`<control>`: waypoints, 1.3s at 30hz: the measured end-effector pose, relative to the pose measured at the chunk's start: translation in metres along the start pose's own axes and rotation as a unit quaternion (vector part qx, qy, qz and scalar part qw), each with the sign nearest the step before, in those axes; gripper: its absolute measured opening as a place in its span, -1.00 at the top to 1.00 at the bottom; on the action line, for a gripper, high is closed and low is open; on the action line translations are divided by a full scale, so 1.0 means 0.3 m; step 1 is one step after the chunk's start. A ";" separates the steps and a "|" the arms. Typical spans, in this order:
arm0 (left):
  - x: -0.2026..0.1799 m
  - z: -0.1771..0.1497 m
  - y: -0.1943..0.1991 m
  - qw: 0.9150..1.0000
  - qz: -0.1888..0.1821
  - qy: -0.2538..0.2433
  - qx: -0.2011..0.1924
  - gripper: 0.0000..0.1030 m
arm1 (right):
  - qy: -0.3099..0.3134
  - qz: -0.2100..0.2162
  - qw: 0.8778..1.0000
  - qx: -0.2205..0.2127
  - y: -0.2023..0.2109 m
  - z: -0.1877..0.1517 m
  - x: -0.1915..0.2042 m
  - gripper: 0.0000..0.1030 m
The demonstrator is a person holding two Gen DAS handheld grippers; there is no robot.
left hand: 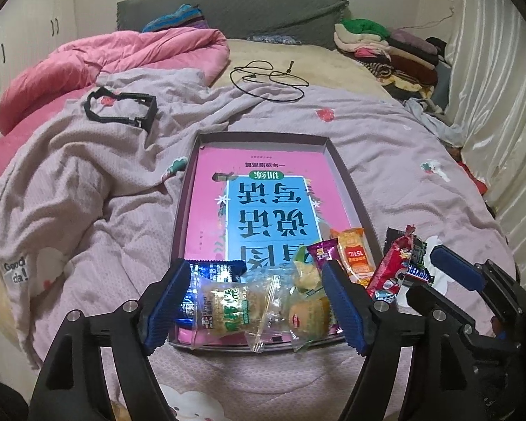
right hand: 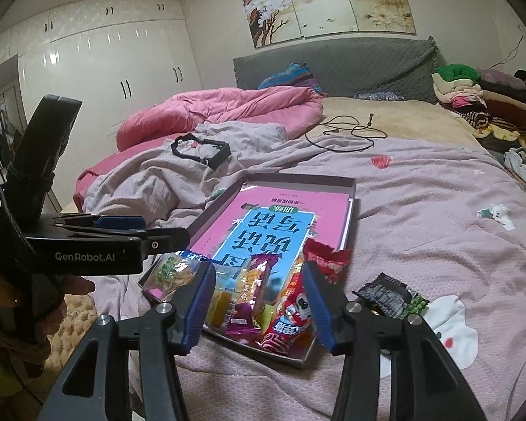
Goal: Organize snacks
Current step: 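Open left tool to release pastry packet on tray and withdraw both tools, then move both open tools toward the Snickers bar and black packet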
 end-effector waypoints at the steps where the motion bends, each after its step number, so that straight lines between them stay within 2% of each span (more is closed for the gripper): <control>1: -0.004 0.001 0.003 1.000 0.000 -0.001 -0.001 -0.53 | -0.001 -0.001 1.000 -0.001 0.004 0.000 -0.005 -0.01; 15: -0.081 0.032 0.059 1.000 -0.018 -0.017 -0.016 -0.53 | -0.022 -0.015 0.999 -0.028 0.083 0.033 -0.084 -0.10; 24: -0.198 0.044 0.083 0.998 -0.049 -0.041 -0.017 -0.53 | -0.052 -0.060 0.996 -0.046 0.139 0.044 -0.250 -0.19; 32: -0.321 0.026 0.071 0.995 -0.073 -0.071 -0.001 -0.53 | -0.098 -0.086 0.991 -0.037 0.152 0.017 -0.431 -0.23; 39: -0.427 0.013 0.018 0.992 -0.097 -0.081 0.019 -0.53 | -0.113 -0.094 0.989 -0.009 0.120 -0.038 -0.504 -0.26</control>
Point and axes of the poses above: each gripper's, at about its wrist camera, not at the fingertips, and y roughly against the way its jaws point, x to its left, z to its top, the point moved 5 cm from there along -y, roughly the way its jaws point, and after that the axes turned 10 degrees about -z, right-handed, at the moved point
